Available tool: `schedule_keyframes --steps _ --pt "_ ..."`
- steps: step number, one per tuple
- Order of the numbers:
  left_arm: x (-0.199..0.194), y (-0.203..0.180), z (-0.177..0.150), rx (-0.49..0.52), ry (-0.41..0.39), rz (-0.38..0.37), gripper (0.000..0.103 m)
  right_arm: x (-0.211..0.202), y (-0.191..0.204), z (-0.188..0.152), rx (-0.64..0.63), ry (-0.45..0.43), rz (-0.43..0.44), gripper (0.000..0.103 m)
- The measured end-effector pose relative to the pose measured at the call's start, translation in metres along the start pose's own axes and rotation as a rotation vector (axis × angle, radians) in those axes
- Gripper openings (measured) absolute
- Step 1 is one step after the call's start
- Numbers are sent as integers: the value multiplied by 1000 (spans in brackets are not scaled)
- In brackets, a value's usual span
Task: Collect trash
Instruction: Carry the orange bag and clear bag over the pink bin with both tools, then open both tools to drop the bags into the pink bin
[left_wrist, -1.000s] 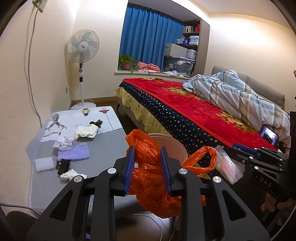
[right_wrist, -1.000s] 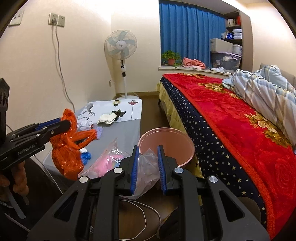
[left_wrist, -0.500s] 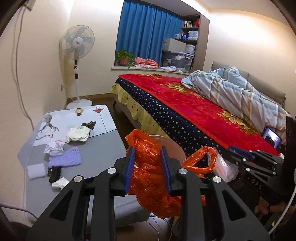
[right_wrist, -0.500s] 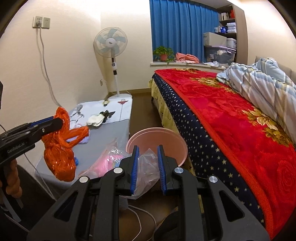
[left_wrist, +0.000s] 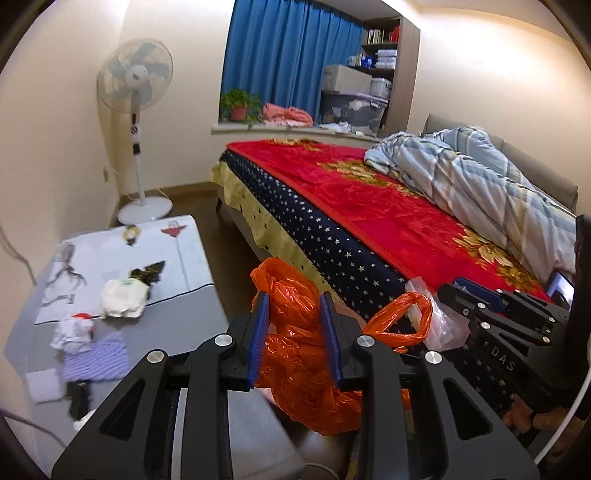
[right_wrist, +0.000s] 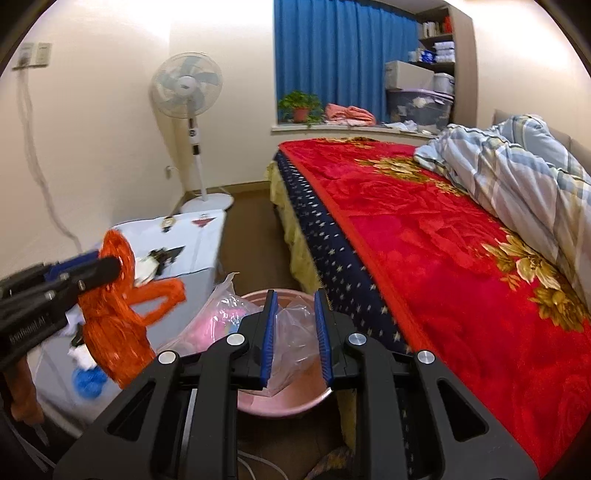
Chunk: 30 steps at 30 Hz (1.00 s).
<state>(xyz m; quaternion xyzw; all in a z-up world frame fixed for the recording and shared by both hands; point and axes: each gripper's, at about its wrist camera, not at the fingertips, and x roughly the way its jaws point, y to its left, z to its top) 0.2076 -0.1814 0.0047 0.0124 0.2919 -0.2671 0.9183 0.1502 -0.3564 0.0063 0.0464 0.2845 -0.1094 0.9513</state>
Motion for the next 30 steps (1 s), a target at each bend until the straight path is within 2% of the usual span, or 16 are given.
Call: schedule_keyframes --steps 4,9,15,17,18,19,20,21,22,25,30 --pt "60 2 5 -9 47 21 28 48 -7 6 11 34 -29 21" --pt "117 2 -3 2 125 30 28 100 -14 -4 26 149 -35 21" --pt "159 1 -11 18 180 31 29 144 -20 -10 16 248 -50 21" --pt "168 2 -14 20 197 36 34 154 -20 -13 9 278 -50 23" --pt "170 3 -15 19 202 43 36 157 -20 -15 8 286 -51 26" --pt "173 4 -15 16 205 58 51 159 -21 -16 7 299 -56 35" --pt "176 6 -15 9 207 76 71 162 -22 -17 13 307 -60 51" --pt "178 8 -15 1 208 89 79 163 -22 -18 17 311 -62 60" --pt "179 11 -16 -15 205 118 86 164 -22 -19 14 314 -74 64" --pt "185 17 -18 -24 233 135 87 166 -20 -20 -10 310 -91 72" --pt "175 25 -22 -17 259 185 87 153 -14 -12 -42 252 -107 86"
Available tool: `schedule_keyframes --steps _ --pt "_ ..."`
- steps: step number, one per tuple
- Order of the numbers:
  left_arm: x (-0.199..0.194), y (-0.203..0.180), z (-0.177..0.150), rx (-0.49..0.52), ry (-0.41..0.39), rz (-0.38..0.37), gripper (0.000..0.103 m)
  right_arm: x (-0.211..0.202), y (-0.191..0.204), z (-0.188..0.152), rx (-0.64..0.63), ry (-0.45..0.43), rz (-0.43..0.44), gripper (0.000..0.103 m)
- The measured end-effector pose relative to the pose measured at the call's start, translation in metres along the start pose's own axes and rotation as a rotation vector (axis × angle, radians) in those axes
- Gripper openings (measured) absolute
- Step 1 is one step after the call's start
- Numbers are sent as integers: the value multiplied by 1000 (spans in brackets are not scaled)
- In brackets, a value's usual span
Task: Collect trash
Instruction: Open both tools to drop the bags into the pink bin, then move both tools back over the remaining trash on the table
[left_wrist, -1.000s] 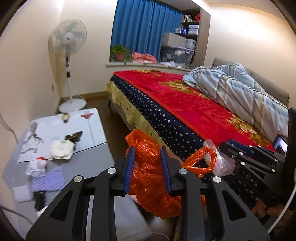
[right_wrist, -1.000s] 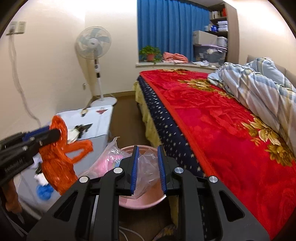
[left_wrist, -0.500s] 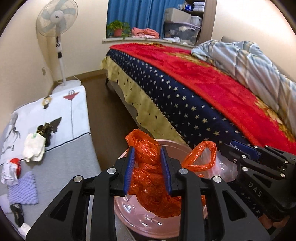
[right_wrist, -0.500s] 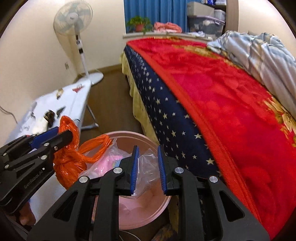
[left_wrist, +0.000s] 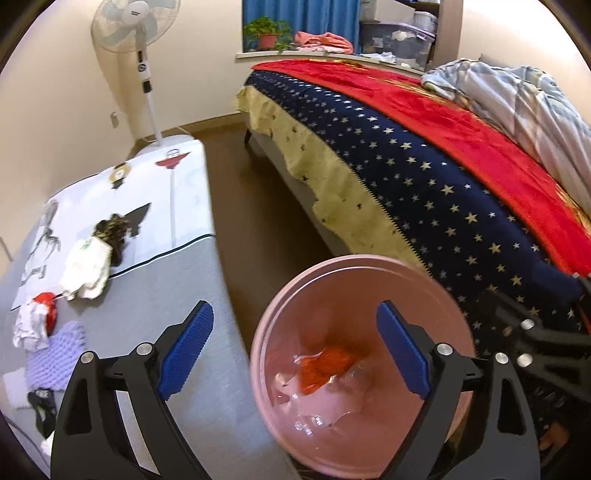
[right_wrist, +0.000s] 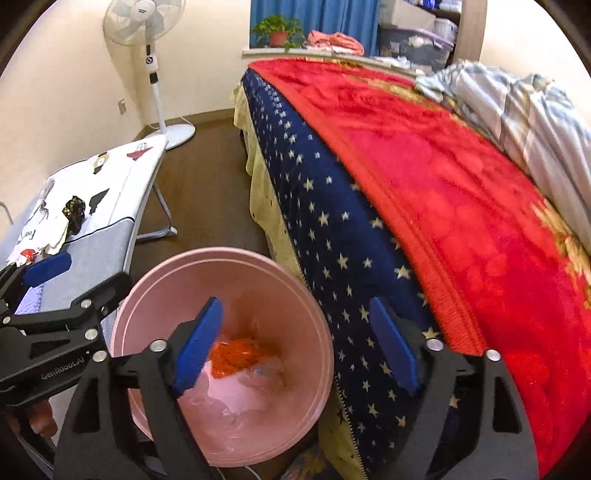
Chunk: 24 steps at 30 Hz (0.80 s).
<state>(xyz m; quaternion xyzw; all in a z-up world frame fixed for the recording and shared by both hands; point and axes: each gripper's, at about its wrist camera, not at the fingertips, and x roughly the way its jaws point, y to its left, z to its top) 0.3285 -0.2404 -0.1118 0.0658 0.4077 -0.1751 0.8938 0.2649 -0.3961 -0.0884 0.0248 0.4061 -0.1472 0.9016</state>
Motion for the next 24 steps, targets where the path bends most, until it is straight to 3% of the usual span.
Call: schedule_keyframes --steps 3,7,14,18,21,24 --pt "-14 13 -4 -26 -5 25 87 -21 3 4 -10 -67 0 93" --pt "-50 35 -16 -51 -21 68 87 -67 10 2 -45 -225 -20 98" --pt "-144 76 -50 -55 -157 105 87 -162 20 -24 -30 -413 12 98" --pt "-189 90 -73 -18 -241 186 87 -219 23 -57 11 -529 43 98" --pt "-220 98 -93 -15 -286 221 87 -241 28 -87 27 -531 80 98" --pt "-245 107 -117 -52 -288 202 87 -249 36 -116 15 -459 165 98"
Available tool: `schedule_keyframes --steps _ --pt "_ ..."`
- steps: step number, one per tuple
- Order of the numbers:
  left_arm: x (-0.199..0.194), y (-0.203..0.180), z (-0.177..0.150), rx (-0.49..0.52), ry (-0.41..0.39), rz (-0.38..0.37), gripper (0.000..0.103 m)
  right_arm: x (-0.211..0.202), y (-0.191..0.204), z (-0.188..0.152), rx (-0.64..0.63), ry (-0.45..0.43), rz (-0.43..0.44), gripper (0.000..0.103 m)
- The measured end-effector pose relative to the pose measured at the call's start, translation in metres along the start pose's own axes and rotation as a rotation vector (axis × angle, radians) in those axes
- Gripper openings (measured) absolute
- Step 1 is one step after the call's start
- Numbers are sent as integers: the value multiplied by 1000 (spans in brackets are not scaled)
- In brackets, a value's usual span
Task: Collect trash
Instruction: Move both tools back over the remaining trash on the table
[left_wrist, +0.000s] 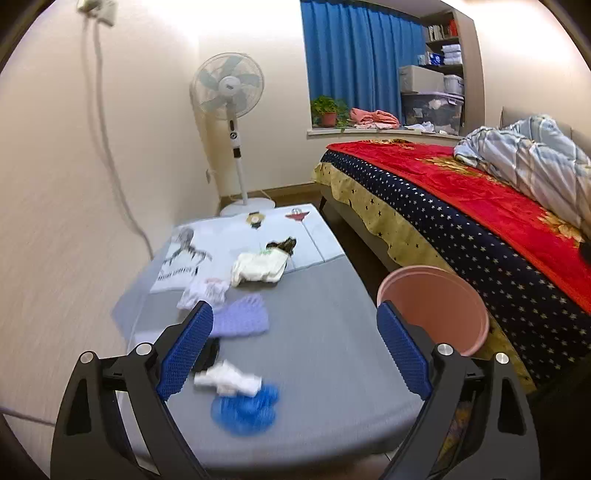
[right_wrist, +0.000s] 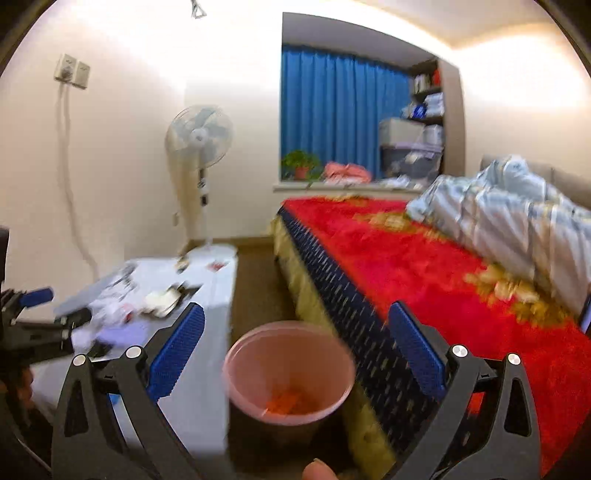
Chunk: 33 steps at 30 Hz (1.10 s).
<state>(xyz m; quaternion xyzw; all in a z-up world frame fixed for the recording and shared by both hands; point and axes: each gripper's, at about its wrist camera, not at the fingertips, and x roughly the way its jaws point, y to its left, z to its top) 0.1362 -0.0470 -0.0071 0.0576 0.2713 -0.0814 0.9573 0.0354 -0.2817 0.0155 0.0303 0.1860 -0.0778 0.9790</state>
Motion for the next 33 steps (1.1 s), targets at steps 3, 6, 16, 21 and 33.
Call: schedule_keyframes --steps 3,6,16,21,33 --pt "-18 11 -18 -45 36 -10 87 -15 11 -21 23 59 113 98" --pt "-36 14 -36 -28 41 0 87 -19 23 -40 67 131 186 98" --pt "-65 24 -71 12 18 34 87 -31 57 -58 -19 183 176 98" --pt "-65 36 -69 -21 8 56 87 -27 58 -57 -28 184 150 98" --pt "-15 73 -8 -132 -28 124 87 8 71 -36 -91 190 144 98"
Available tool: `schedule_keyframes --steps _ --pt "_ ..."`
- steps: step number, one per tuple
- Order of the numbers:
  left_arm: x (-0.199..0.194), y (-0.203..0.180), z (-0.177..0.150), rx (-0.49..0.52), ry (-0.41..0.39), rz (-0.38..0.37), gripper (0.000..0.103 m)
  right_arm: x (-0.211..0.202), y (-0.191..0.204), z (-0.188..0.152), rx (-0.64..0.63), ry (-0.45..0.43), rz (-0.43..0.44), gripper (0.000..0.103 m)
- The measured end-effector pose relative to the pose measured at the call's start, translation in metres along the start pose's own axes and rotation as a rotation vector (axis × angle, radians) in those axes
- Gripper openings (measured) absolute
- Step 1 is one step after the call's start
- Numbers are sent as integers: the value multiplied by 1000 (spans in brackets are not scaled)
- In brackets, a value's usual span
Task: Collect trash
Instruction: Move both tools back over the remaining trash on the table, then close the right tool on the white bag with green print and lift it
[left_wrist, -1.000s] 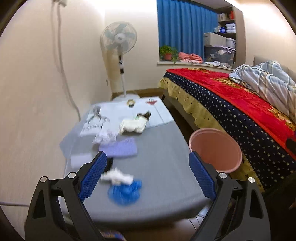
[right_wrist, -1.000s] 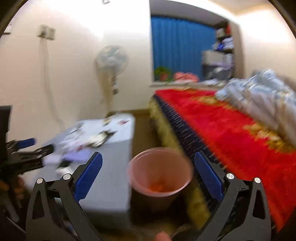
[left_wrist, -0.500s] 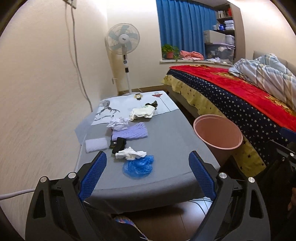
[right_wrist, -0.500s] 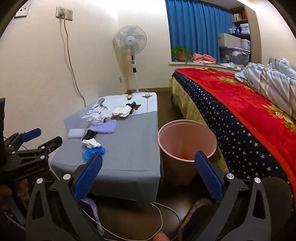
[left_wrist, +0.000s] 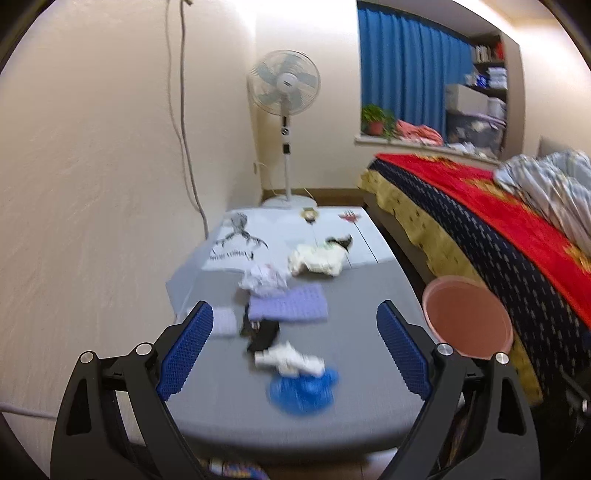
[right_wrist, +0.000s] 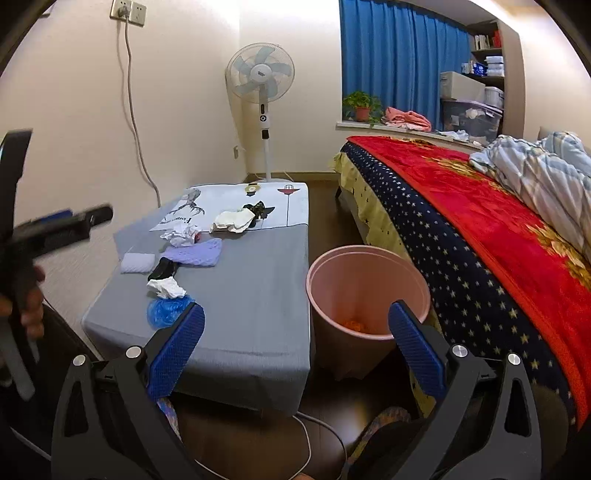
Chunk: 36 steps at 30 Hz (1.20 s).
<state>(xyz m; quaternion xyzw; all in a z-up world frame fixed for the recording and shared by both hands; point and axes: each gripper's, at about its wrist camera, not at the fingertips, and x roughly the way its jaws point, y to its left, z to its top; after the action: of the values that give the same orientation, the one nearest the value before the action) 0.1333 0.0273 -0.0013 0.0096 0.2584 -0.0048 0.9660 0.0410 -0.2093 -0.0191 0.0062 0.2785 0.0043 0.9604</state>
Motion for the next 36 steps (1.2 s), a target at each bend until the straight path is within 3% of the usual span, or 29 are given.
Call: schedule_keyframes --steps 9,15,21,26,29,31,36 --pt "86 27 44 -50 16 130 87 79 14 66 -67 -45 -12 98" --pt "155 52 57 -67 31 214 87 184 30 109 -34 -23 66 98" --pt "210 64 55 -96 113 223 87 285 57 117 -62 6 79 98" --pt "223 69 53 -81 128 235 87 373 80 112 -55 87 106 97" --pt "226 74 51 -87 148 257 88 401 91 110 -51 100 124 95" --pt "230 79 50 -119 165 253 88 417 97 110 -43 107 142 88" --pt "240 83 48 -120 196 278 88 443 100 107 -34 117 153 87"
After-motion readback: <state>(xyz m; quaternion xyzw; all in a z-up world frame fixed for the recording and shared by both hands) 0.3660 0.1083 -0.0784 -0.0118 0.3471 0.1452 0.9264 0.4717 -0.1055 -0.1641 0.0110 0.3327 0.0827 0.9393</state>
